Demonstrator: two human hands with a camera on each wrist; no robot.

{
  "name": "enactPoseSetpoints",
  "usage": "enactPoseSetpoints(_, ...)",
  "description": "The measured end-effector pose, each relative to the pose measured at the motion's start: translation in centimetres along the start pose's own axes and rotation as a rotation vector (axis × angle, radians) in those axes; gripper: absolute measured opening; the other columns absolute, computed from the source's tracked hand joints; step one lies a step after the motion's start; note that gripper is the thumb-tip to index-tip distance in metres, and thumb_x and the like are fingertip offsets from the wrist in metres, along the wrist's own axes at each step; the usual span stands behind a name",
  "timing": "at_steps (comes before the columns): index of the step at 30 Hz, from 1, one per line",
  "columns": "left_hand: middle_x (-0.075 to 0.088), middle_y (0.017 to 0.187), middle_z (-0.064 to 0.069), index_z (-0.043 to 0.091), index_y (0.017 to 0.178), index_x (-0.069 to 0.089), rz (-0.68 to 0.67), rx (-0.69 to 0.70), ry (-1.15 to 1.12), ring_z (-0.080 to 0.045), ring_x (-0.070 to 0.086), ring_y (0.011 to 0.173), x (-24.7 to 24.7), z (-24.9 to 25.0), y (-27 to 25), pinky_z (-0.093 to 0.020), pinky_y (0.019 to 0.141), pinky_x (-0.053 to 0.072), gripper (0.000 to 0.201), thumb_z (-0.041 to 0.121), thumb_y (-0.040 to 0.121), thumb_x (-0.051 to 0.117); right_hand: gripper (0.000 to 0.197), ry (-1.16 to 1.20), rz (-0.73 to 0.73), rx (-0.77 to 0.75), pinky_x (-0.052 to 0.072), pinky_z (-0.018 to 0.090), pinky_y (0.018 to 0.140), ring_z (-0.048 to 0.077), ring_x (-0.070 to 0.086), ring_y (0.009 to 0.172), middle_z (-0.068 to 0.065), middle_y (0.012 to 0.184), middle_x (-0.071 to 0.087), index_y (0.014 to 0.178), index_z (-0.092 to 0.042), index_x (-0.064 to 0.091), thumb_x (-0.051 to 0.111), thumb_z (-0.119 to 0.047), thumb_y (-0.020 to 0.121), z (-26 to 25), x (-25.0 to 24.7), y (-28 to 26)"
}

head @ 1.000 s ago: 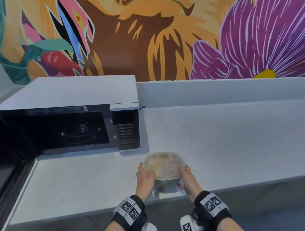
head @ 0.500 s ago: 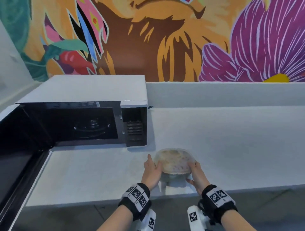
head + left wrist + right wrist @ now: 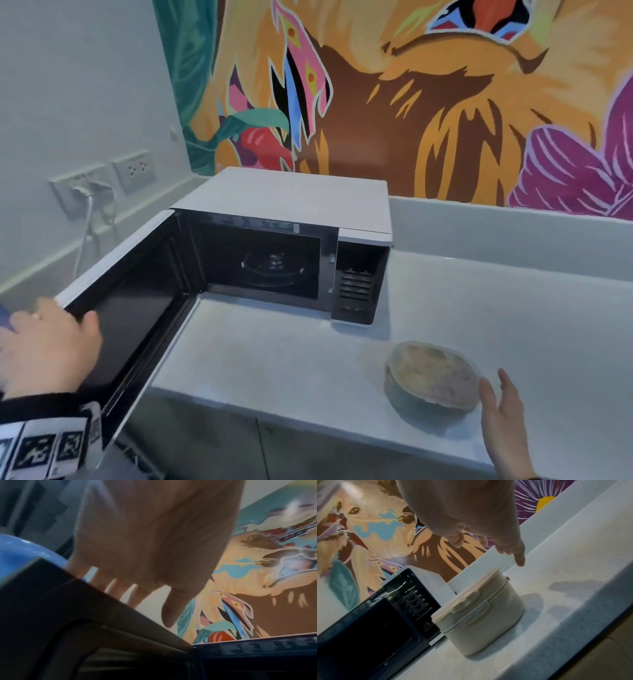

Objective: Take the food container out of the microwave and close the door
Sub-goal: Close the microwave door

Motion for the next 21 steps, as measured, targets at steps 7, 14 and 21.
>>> enactPoseSetpoints(7, 0.054, 0.089, -0.04, -0.004, 0.093, 0.044, -0.074, -0.038, 0.128, -0.053, 0.059, 0.077, -10.3, 9.4, -8.7, -0.054, 0.074, 0.052, 0.046, 0.039, 0.082, 0.058, 0.072, -0.104, -0.02, -0.236, 0.016, 0.047, 0.118, 0.024, 0.019, 0.14, 0.009, 0.152, 0.027, 0.143, -0.02, 0.026, 0.029, -0.054, 0.08, -3.2, 2.4, -1.8)
enactPoseSetpoints(14, 0.048, 0.111, -0.012, 0.018, 0.149, 0.008, -0.373, 0.323, -0.051, -0.024, 0.05, 0.065, -10.1, 19.8, -16.6, -0.031, 0.06, 0.043, 0.068, 0.047, 0.093, 0.034, 0.044, -0.04, -0.159, -0.342, 0.014, 0.03, 0.112, 0.014, 0.02, 0.139, 0.001, 0.151, 0.026, 0.137, -0.036, 0.025, 0.034, -0.04, 0.094, -7.5, 5.3, -3.0)
enactPoseSetpoints(21, 0.058, 0.12, -0.009, 0.025, 0.152, -0.003, -0.426, 0.536, -0.405, -0.031, 0.063, 0.099, -1.7, 30.3, -15.5, -0.045, 0.086, 0.052, 0.066, 0.031, 0.097, 0.034, 0.044, -0.135, -0.17, -0.621, 0.019, 0.04, 0.118, 0.015, 0.022, 0.139, 0.002, 0.15, 0.03, 0.137, -0.025, 0.037, 0.035, -0.033, 0.094, -15.6, 10.8, -0.6)
Point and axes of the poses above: each hand's wrist, its own y-axis towards the middle knuckle, its own x-axis out of the palm, z = x × y, the point moved 1 cm from there along y, towards the middle knuckle
